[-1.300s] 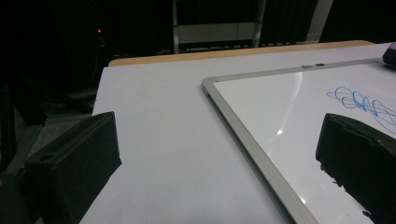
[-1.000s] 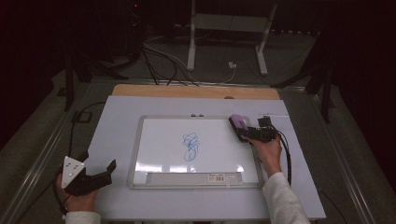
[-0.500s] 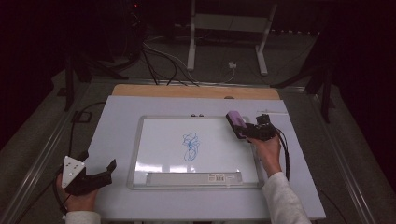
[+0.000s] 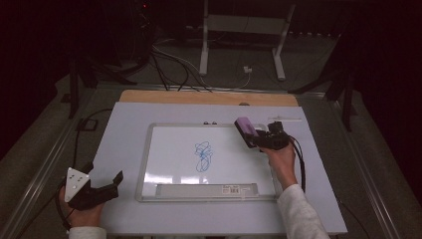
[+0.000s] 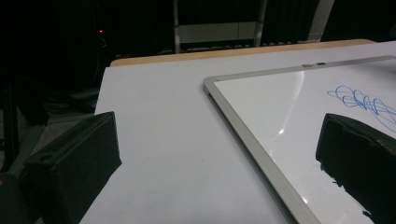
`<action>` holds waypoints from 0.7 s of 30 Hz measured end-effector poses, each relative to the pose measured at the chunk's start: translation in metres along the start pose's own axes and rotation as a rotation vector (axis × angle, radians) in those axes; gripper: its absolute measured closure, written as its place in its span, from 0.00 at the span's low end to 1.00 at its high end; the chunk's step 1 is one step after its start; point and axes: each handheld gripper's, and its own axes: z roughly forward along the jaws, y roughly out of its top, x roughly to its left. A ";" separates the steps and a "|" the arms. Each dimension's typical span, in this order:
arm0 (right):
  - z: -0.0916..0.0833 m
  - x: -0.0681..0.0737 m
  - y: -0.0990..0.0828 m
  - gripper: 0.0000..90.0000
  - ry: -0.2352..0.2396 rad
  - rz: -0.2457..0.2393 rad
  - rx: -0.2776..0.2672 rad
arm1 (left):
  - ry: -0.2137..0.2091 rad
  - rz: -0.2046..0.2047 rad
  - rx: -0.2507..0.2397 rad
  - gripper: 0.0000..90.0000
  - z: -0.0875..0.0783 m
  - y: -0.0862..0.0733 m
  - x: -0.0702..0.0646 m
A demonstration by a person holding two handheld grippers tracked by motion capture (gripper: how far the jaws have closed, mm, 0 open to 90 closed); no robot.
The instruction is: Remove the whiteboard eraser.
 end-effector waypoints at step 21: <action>0.004 0.034 0.002 0.45 0.046 -0.107 0.015 | 0.001 0.002 0.003 0.01 0.000 0.000 0.000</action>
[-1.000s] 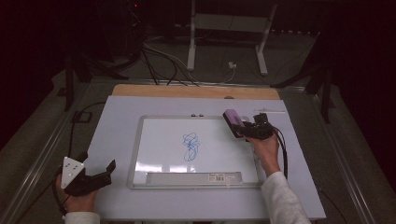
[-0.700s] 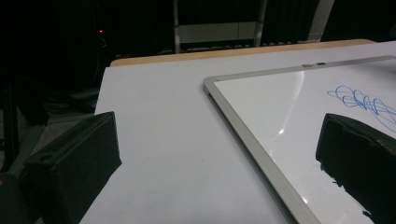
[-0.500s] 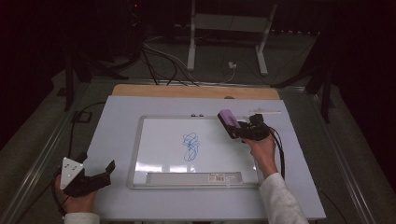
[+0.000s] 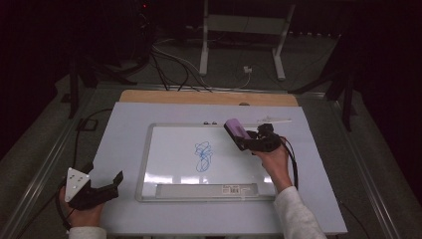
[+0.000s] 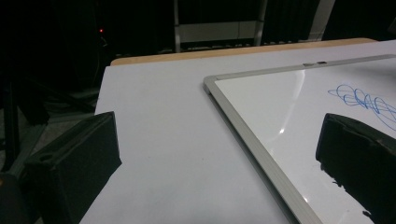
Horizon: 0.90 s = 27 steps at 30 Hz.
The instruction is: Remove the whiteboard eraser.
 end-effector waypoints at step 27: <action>0.018 0.036 -0.010 0.45 0.043 -0.109 0.056 | -0.001 0.000 0.004 0.01 0.001 -0.001 0.000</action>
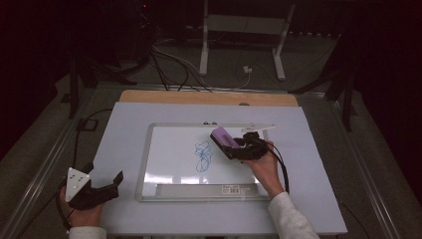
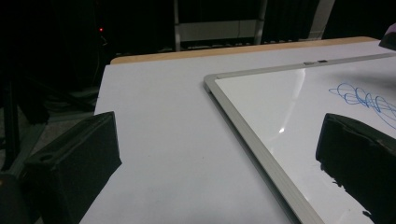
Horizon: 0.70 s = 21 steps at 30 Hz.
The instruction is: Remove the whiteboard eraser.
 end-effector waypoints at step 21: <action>0.016 0.025 -0.012 0.45 0.031 -0.070 0.048 | 0.000 0.002 0.001 0.01 0.000 0.000 0.000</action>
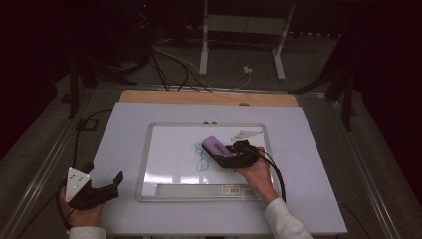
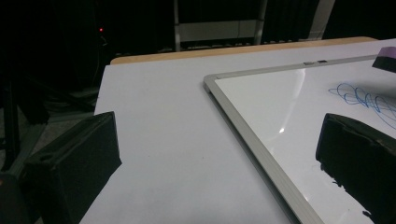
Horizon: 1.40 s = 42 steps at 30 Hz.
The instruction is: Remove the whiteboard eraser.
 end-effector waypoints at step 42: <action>0.026 0.020 -0.015 0.44 0.060 -0.057 0.069 | -0.001 0.000 0.000 0.01 0.001 0.000 -0.001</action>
